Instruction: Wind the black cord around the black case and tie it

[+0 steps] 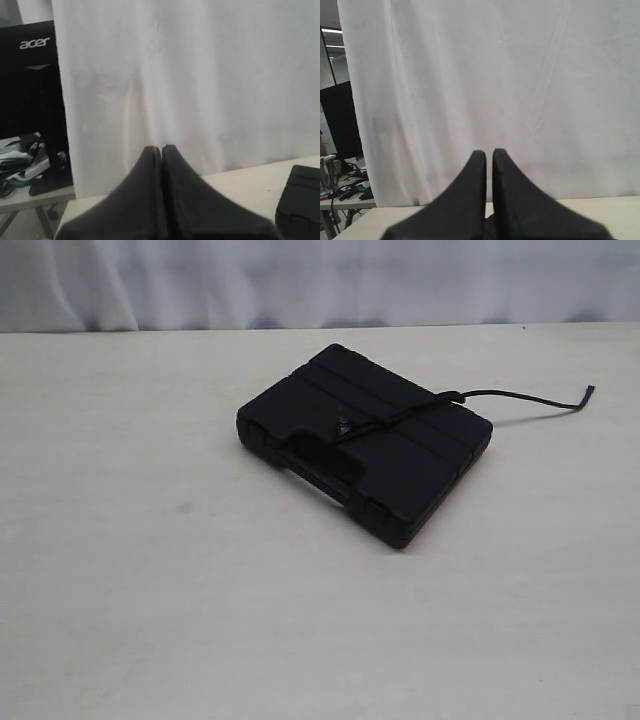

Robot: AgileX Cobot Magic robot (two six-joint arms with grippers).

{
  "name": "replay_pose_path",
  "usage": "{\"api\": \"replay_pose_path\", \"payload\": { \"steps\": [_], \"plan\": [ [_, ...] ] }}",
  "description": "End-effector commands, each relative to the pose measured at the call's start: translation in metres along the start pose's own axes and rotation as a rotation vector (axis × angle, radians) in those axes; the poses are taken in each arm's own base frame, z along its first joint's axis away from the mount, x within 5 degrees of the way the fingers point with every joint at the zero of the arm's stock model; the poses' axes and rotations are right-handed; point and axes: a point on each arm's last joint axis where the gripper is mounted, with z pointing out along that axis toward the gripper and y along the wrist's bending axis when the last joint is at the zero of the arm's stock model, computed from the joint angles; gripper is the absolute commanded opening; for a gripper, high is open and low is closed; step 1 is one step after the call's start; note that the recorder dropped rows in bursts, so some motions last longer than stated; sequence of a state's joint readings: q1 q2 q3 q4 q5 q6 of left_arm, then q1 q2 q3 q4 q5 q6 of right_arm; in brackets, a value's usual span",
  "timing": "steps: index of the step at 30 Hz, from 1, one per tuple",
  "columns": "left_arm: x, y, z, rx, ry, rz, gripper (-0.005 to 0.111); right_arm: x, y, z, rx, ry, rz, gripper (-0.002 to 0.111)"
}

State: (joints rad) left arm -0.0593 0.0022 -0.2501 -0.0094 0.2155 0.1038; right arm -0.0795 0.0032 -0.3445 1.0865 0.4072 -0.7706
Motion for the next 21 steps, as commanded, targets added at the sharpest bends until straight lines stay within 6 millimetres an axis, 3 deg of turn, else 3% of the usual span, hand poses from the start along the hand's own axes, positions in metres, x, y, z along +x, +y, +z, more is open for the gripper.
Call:
{"api": "replay_pose_path", "payload": {
  "steps": [1, 13, 21],
  "plan": [
    [0.023, 0.001, 0.005, -0.071, 0.038, -0.001, 0.0, 0.001, -0.001, 0.0, 0.007, -0.001, -0.009, 0.004],
    [0.062, -0.001, 0.011, -0.085, 0.011, -0.047, 0.0, 0.001, -0.001, 0.0, 0.007, -0.001, -0.009, 0.004],
    [0.059, -0.001, 0.011, -0.088, -0.027, -0.043, 0.0, 0.001, -0.001, 0.0, 0.007, -0.001, -0.009, 0.004]
  ]
}}
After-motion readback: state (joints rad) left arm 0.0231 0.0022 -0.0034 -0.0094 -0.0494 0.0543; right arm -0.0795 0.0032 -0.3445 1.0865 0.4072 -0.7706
